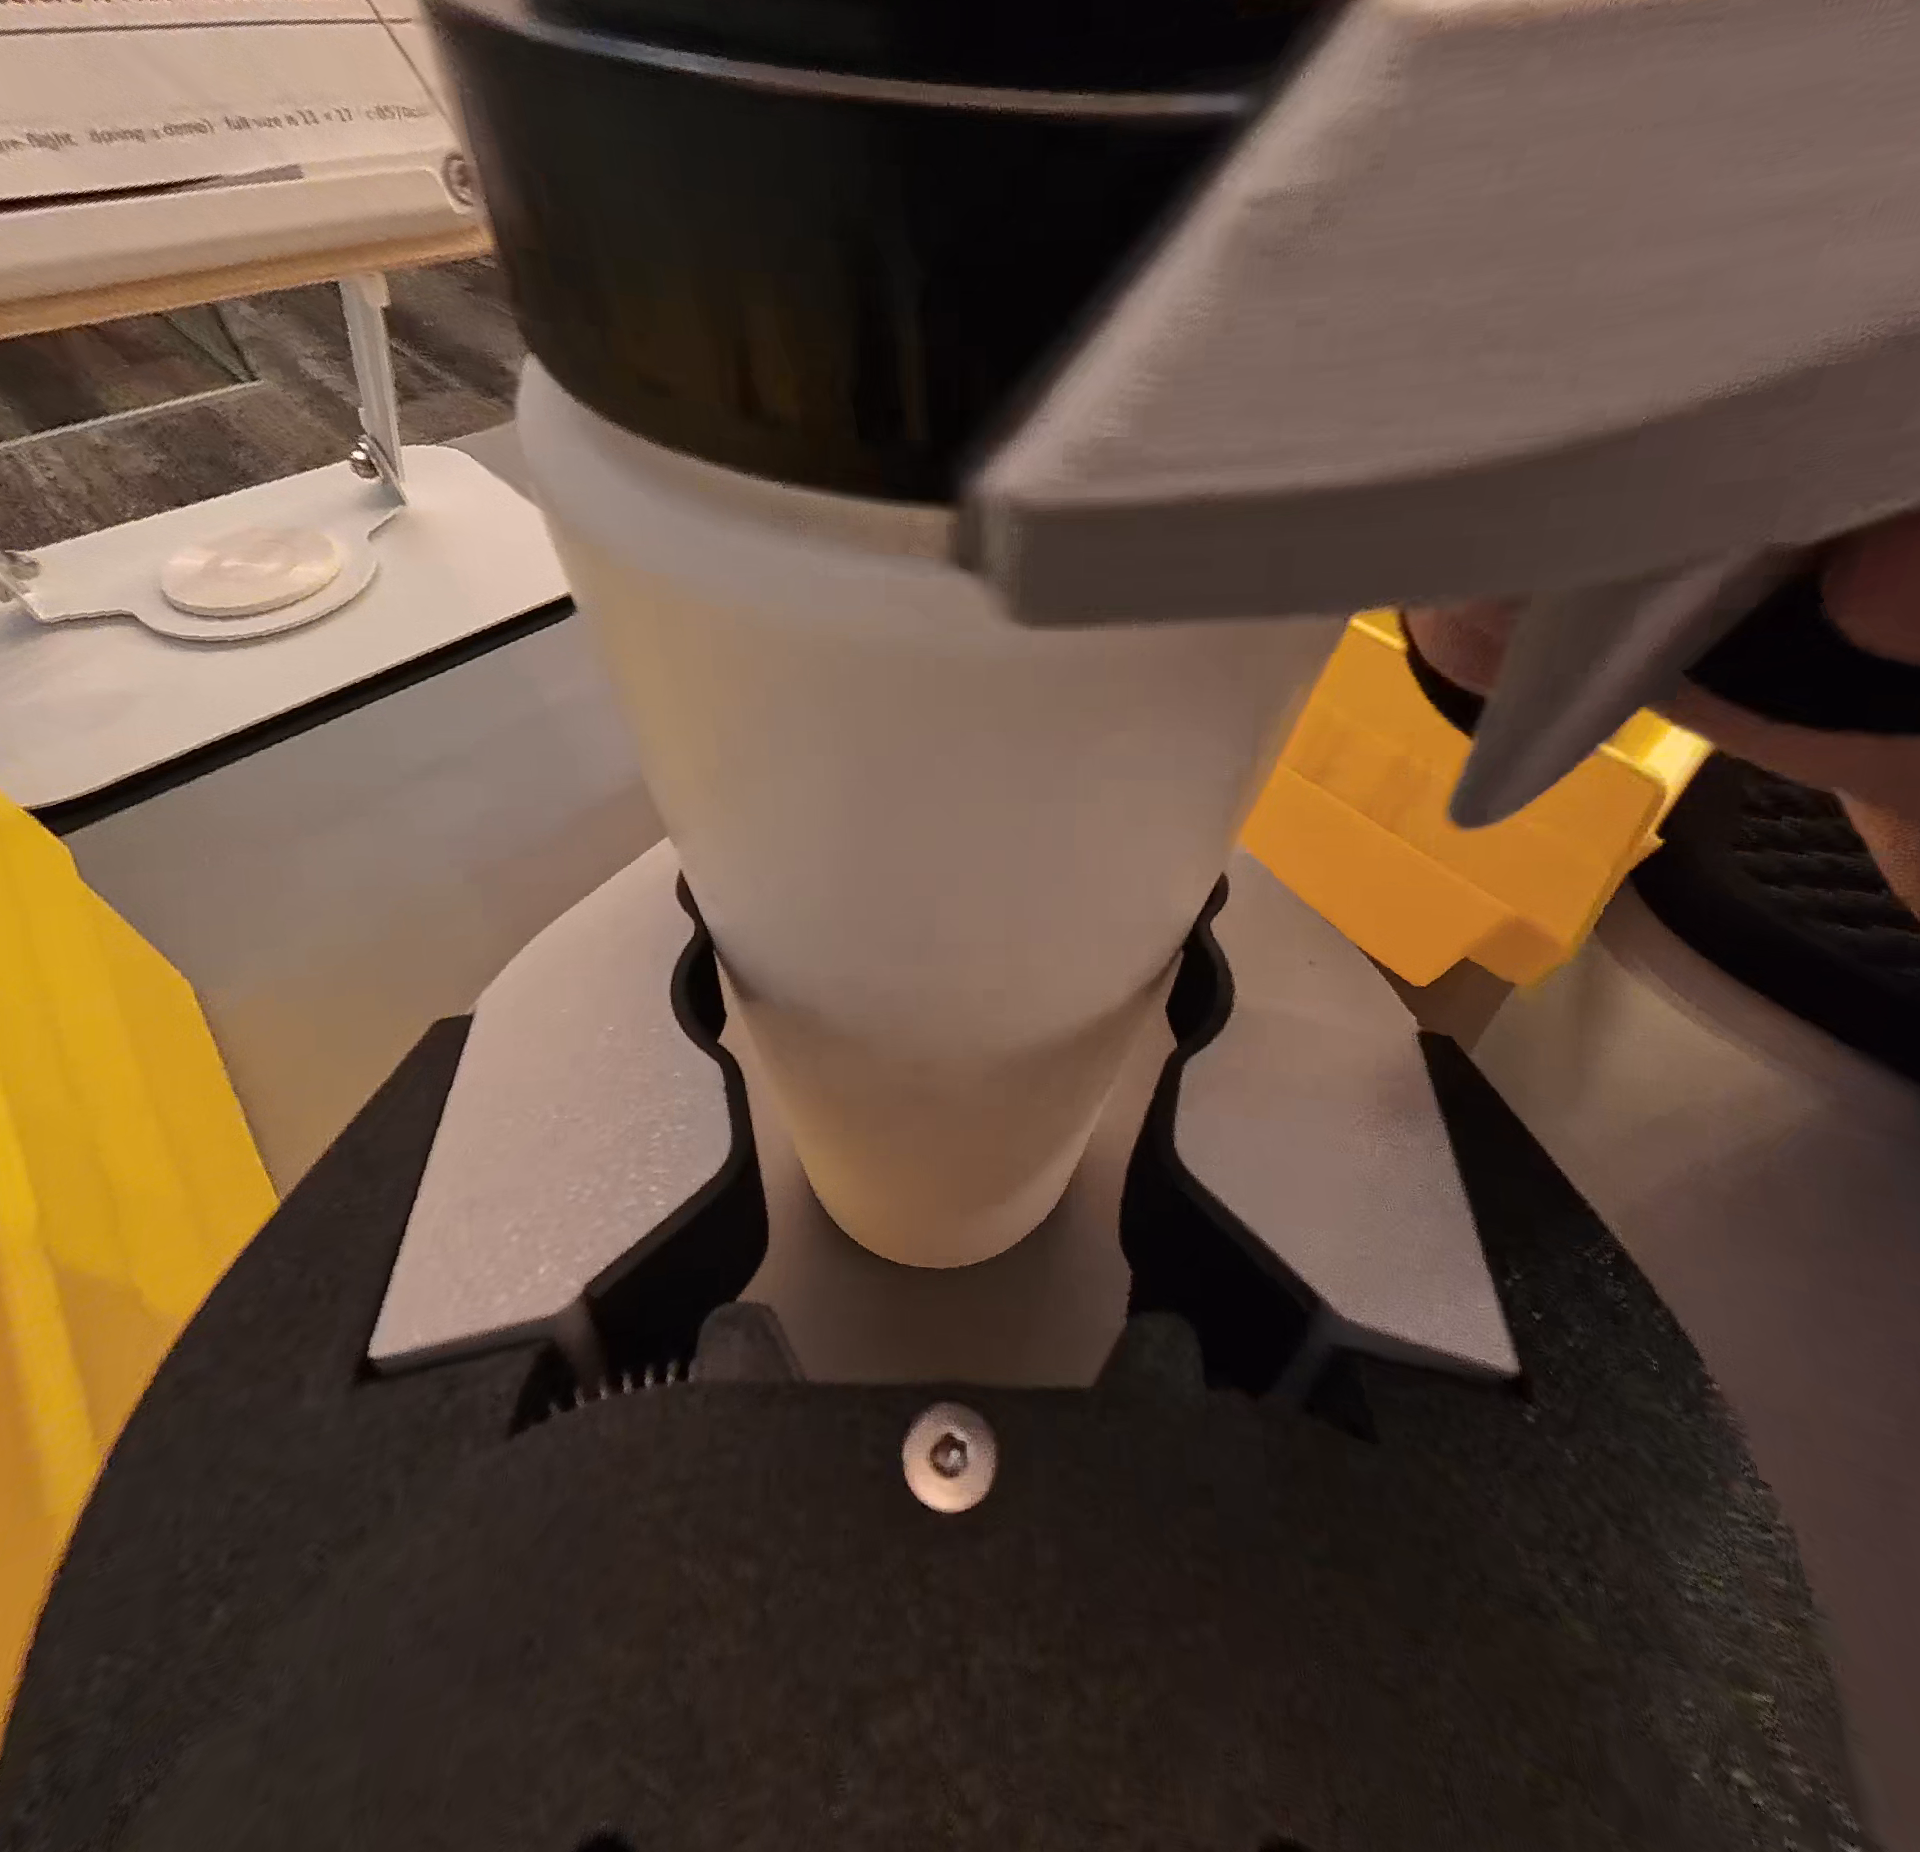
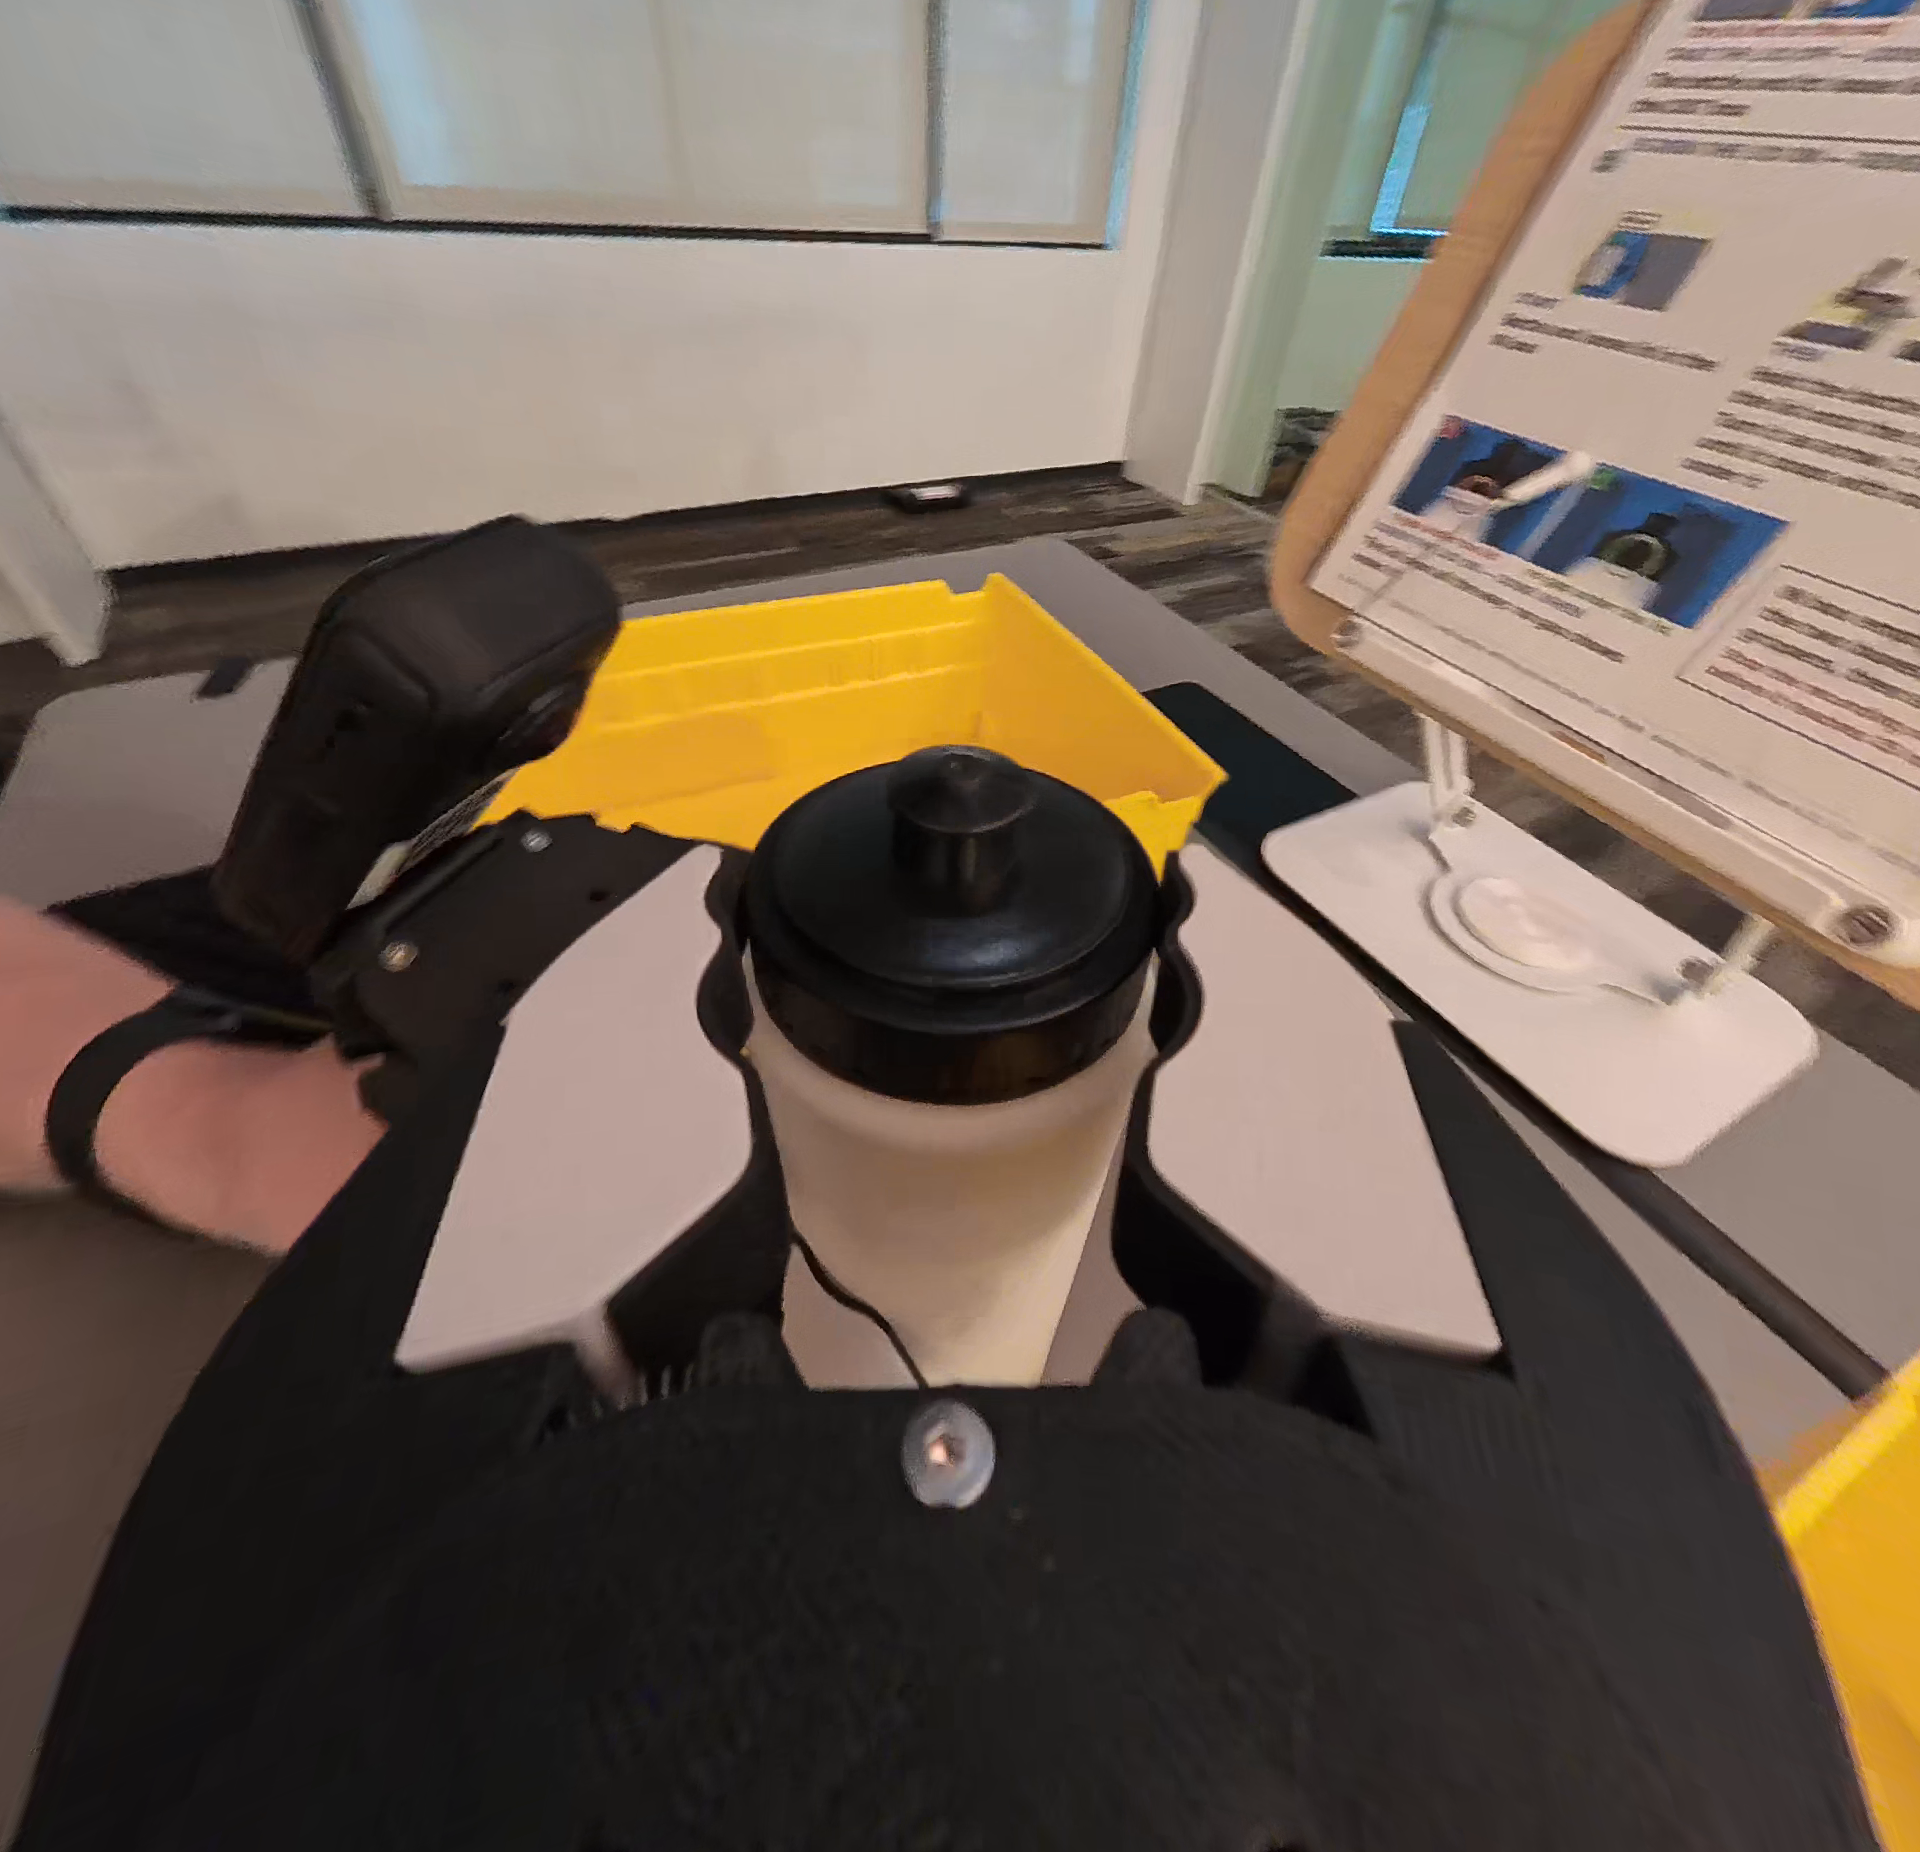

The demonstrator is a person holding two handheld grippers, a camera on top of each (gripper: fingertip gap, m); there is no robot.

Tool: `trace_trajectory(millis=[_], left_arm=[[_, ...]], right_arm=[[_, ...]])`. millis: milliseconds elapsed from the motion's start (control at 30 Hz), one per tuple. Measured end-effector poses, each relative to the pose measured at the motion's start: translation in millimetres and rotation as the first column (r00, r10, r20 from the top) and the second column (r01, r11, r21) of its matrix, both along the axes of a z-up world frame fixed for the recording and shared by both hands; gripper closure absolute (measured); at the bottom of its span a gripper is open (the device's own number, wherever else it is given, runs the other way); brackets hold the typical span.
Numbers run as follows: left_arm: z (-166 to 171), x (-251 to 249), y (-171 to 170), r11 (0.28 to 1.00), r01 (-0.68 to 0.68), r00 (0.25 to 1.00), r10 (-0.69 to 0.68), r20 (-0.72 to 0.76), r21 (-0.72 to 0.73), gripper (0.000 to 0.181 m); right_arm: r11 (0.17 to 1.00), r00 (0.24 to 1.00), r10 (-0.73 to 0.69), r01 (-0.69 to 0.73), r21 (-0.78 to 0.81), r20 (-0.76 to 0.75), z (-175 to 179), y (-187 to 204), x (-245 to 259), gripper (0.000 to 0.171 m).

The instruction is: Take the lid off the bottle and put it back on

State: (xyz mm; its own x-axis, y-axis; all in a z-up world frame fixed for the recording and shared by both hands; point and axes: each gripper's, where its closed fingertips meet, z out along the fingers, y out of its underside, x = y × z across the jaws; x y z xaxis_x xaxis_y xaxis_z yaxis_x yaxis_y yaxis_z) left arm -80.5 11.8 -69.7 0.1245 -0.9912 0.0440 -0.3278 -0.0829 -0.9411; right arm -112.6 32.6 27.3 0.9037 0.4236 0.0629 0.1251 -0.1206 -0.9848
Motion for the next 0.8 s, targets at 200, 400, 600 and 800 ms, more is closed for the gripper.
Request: trace_trajectory(millis=[200,400,600,800], left_arm=[[0,3,-18,0.992,0.123,0.992,-0.124,0.007,0.016,0.096],[0,3,-8,0.999,0.033,0.999,-0.033,0.005,0.024,0.096],[0,5,-1,1.0,-0.007,1.0,0.007,0.004,0.02,0.096],[0,5,-13,0.996,0.08,0.997,-0.08,0.001,0.03,0.096]], right_arm=[[0.959,0.959,0.284,-0.284,-0.025,-0.003,-4,-14,-5,0.093],[0.992,0.992,0.123,-0.123,-0.003,0.014,-4,-5,-3,0.093],[0.997,0.997,-0.076,0.076,0.021,-0.018,-3,5,6,0.093],[0.968,0.968,0.249,-0.249,-0.008,-0.023,-2,-10,-2,0.093]])
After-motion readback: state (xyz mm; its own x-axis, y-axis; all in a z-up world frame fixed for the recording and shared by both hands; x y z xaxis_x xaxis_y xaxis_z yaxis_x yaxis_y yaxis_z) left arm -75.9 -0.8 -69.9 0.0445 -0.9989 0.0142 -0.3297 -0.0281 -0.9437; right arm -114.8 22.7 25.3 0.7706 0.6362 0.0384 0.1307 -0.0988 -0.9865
